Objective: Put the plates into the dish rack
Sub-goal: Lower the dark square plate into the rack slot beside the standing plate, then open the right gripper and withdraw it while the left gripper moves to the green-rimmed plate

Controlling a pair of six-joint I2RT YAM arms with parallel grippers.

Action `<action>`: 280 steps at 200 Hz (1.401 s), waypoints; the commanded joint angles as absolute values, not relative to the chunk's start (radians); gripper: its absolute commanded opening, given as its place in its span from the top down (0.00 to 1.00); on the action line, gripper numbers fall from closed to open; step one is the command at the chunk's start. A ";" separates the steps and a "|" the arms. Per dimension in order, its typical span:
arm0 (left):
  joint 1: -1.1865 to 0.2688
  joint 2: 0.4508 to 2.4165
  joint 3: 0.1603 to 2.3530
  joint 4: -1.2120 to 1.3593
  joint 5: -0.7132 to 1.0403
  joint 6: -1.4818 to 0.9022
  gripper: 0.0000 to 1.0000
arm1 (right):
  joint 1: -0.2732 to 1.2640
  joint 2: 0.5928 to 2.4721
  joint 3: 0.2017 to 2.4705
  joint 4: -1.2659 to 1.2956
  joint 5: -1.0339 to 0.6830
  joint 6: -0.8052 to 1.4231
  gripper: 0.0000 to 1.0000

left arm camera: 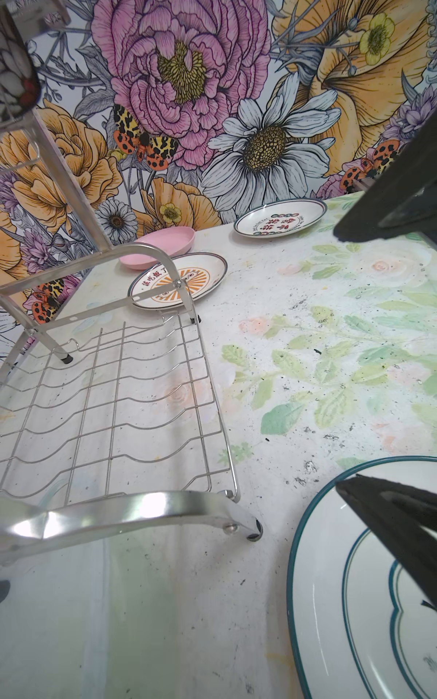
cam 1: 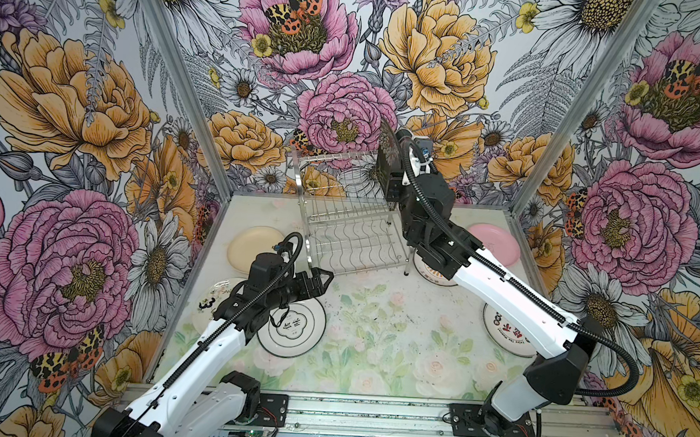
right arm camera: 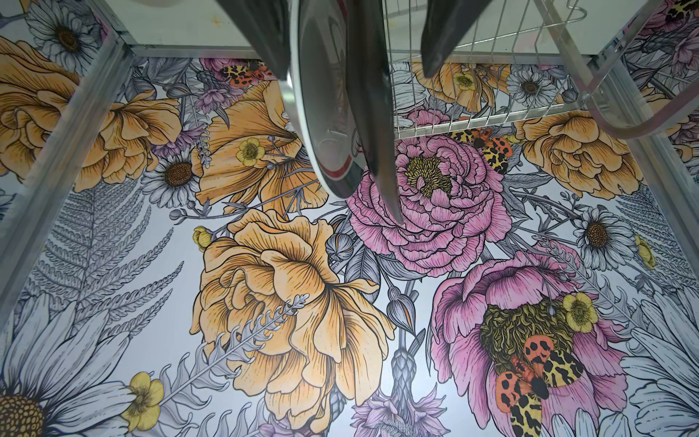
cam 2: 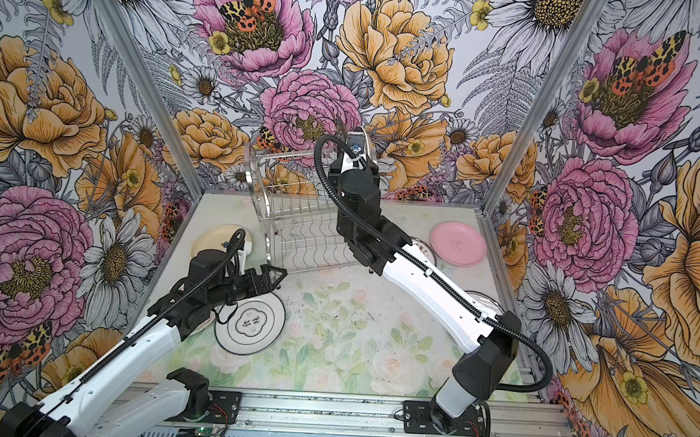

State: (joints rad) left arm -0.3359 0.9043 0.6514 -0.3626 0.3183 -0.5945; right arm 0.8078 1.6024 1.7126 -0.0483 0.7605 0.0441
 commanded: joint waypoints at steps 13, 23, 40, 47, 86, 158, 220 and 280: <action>-0.334 0.865 0.650 -0.465 0.223 -0.567 0.05 | 0.854 1.518 1.652 -0.092 0.802 0.083 0.40; -0.334 0.858 0.656 -0.503 0.195 -0.563 0.05 | 0.865 1.493 1.628 -0.109 0.806 0.100 0.39; -0.335 0.842 0.663 -0.576 0.126 -0.563 0.06 | 0.884 1.448 1.586 -0.143 0.814 0.137 0.37; -0.336 0.834 0.666 -0.611 0.094 -0.566 0.07 | 0.894 1.426 1.564 -0.163 0.816 0.154 0.36; -0.334 0.796 0.656 -0.752 -0.044 -0.605 0.07 | 0.939 1.317 1.454 -0.270 0.833 0.254 0.33; -0.130 1.024 0.704 -0.681 -0.016 -0.467 0.22 | 0.956 1.186 1.302 -0.370 0.838 0.368 0.32; -0.068 1.282 0.808 -0.553 0.003 -0.379 0.40 | 0.945 1.140 1.249 -0.374 0.848 0.369 0.30; -0.039 1.463 0.883 -0.538 0.023 -0.350 0.44 | 0.922 1.103 1.223 -0.386 0.841 0.367 0.30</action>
State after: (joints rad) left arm -0.0631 1.4246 0.8501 -0.5667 0.0010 -0.3847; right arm 0.9344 1.1378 1.2331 -0.3710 0.8200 0.3519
